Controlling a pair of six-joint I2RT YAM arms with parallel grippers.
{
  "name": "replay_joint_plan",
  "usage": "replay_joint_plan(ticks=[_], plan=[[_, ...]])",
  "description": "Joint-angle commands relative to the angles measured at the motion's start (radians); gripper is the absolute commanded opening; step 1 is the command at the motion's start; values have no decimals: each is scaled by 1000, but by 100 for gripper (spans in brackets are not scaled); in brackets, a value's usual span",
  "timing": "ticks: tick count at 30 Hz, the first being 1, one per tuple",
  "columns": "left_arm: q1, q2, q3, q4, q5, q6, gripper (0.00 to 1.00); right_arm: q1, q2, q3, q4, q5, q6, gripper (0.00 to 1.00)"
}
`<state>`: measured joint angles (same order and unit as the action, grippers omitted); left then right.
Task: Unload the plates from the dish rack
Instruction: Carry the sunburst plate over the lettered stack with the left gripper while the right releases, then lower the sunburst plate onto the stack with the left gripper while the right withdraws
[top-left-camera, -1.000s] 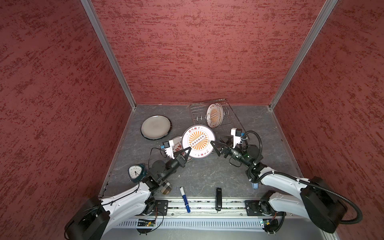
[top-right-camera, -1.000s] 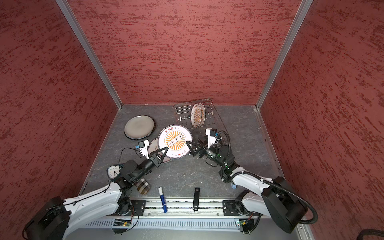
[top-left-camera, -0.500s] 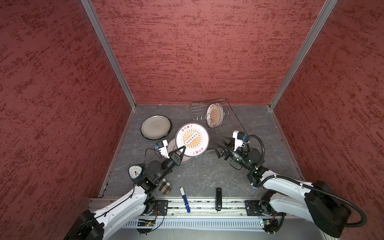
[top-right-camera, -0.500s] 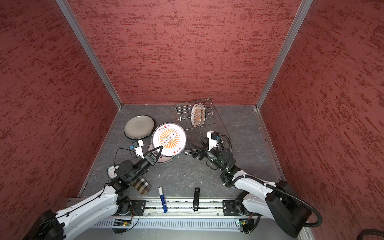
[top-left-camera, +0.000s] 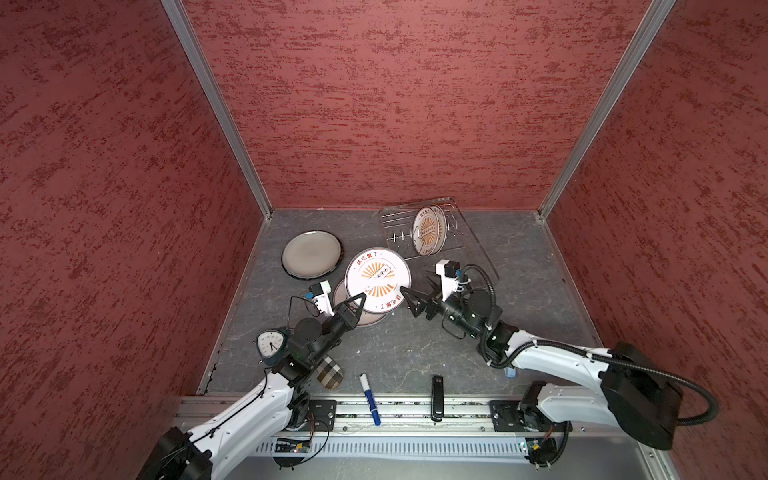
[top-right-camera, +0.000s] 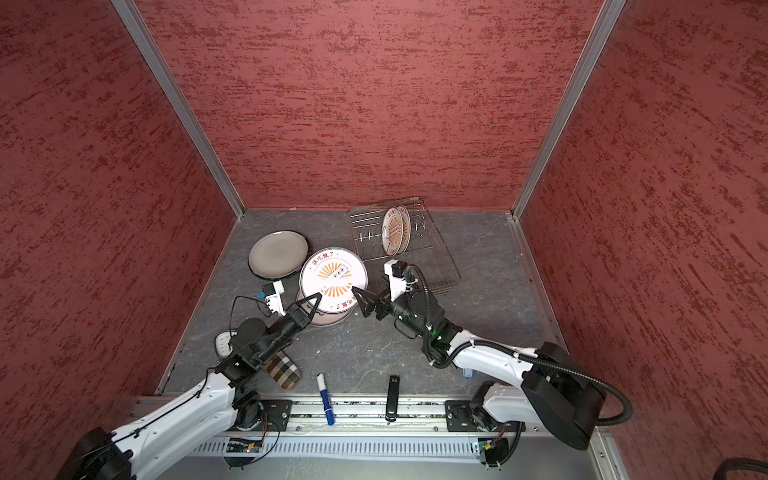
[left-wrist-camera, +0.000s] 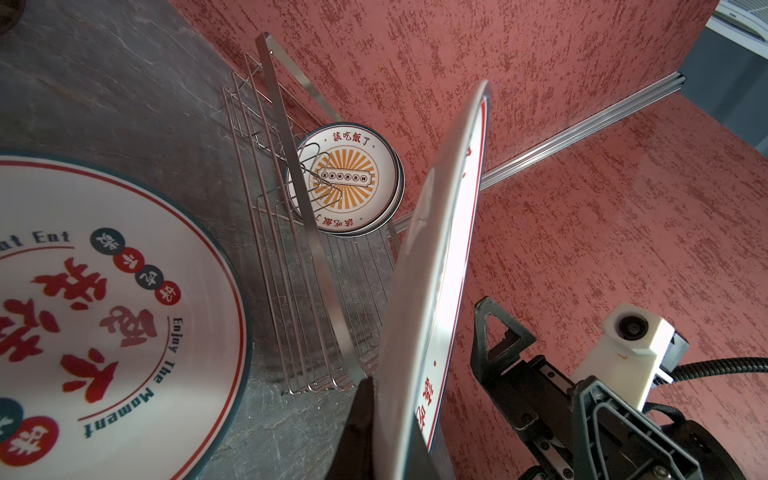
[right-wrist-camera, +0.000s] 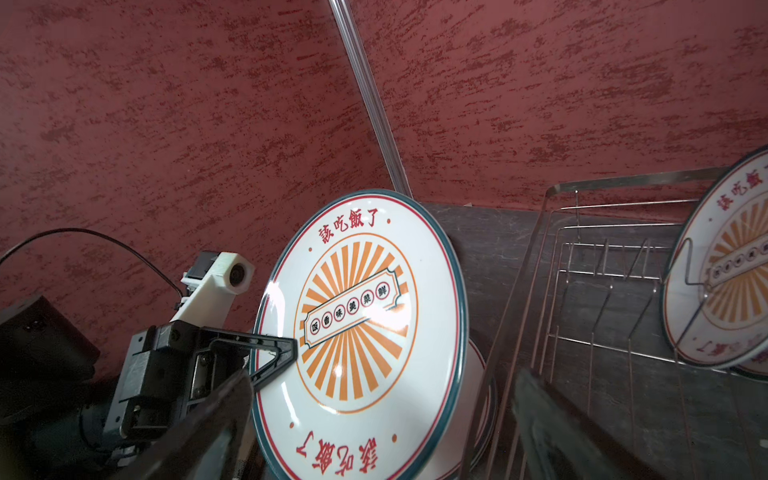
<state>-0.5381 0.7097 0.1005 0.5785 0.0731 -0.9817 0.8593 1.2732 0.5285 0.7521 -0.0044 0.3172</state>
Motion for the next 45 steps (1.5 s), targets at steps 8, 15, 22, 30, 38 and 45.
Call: replay_joint_plan(ticks=[8, 15, 22, 30, 38, 45], plan=[[22, -104, -3, -160, -74, -59, 0, 44, 74, 96, -89, 154, -58, 99], [42, -170, 19, -316, -102, -99, 0, 44, 54, 74, -54, 182, -31, 99], [50, -152, 19, -309, -83, -112, 0, 44, 26, 40, -19, 217, -14, 99], [79, -145, 30, -399, -64, -220, 0, 43, 33, 51, -41, 196, -17, 99], [81, -88, 84, -534, -96, -302, 0, 44, 105, 120, -98, 57, -55, 99], [94, 35, 132, -546, -68, -336, 0, 50, 175, 225, -223, 25, -65, 99]])
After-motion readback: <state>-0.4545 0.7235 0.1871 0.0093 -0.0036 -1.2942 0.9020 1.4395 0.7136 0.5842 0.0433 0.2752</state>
